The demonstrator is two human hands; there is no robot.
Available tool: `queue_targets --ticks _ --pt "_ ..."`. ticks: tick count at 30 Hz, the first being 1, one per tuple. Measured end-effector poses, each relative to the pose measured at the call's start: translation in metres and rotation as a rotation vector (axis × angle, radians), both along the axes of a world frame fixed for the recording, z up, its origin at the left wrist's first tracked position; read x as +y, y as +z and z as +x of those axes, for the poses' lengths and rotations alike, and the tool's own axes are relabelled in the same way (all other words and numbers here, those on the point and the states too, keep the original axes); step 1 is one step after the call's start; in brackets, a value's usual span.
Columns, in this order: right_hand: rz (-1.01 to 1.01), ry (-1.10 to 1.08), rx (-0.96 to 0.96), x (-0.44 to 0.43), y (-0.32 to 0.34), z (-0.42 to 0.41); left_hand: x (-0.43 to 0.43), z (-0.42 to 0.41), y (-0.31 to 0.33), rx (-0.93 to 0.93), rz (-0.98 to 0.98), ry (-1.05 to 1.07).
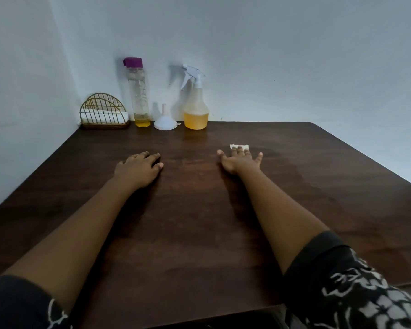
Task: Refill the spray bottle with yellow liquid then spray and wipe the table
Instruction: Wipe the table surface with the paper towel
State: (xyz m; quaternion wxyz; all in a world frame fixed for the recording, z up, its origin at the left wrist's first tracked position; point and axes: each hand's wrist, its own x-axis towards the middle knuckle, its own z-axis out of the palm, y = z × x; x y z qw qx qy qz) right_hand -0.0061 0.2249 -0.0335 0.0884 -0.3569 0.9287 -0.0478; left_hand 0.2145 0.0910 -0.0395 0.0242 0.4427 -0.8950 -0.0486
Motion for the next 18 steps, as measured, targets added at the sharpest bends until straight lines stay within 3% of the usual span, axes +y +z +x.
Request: queue_targets --ticks 6,14,18 --pt "-0.024 0.273 0.005 -0.038 -0.011 0.082 0.0 0.001 0.001 -0.008 0.007 0.006" --pt "0.002 0.005 0.014 0.02 -0.001 0.021 0.005 0.003 0.003 0.004 0.019 0.013" --pt "-0.009 0.117 0.024 -0.012 -0.006 0.074 0.008 0.001 0.003 -0.008 0.03 0.02"
